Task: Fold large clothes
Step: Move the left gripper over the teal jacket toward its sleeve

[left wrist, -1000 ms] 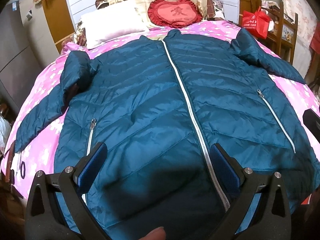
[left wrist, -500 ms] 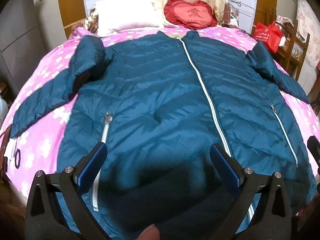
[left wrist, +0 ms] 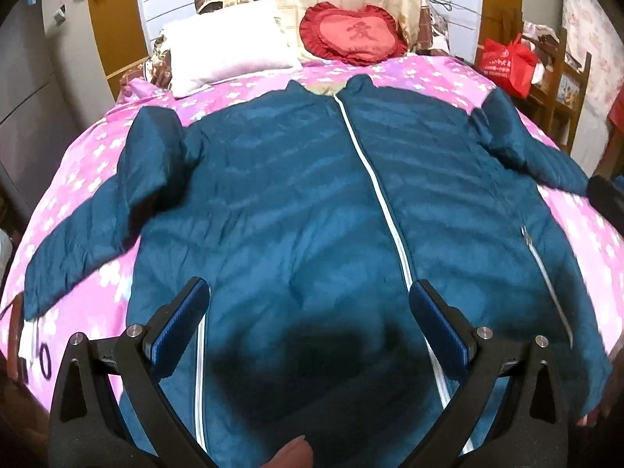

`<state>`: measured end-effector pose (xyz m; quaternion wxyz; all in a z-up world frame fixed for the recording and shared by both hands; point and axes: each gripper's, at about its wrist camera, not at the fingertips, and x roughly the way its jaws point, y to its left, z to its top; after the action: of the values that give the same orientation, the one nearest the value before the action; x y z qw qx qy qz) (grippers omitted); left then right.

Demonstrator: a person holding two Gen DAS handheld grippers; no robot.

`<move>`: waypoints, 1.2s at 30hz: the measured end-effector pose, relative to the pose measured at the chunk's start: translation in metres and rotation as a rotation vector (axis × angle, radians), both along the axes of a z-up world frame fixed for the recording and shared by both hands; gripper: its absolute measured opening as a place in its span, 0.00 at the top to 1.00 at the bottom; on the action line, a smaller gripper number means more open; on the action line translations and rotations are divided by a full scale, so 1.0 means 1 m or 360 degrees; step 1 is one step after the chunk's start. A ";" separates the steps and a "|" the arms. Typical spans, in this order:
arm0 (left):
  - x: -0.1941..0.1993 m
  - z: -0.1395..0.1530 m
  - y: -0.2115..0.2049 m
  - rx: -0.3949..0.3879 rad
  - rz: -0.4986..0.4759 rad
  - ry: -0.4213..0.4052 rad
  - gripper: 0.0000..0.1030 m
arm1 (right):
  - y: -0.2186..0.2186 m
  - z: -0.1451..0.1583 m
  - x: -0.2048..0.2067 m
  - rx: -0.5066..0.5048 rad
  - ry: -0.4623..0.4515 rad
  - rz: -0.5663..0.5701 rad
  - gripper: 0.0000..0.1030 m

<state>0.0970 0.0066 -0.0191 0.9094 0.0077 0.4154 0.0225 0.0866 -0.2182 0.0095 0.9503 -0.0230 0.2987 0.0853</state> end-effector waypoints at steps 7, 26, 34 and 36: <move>0.025 0.000 0.003 -0.0004 0.0092 -0.0018 0.00 | -0.005 -0.052 0.015 0.0013 0.0149 -0.0087 0.00; 0.084 -0.074 -0.001 -0.0061 0.0047 0.0207 0.00 | -0.003 -0.053 0.018 0.0063 0.0160 -0.0022 0.00; 0.081 -0.081 -0.003 -0.0066 0.0046 0.0148 0.00 | 0.001 -0.060 0.022 0.0054 0.0205 -0.0018 0.00; 0.080 -0.080 -0.004 -0.0059 0.0046 0.0140 0.00 | 0.001 -0.061 0.023 0.0053 0.0213 -0.0020 0.00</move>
<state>0.1774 0.0026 -0.0996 0.8898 -0.0141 0.4553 0.0277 0.1091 -0.2177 -0.0514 0.9289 0.0003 0.3602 0.0857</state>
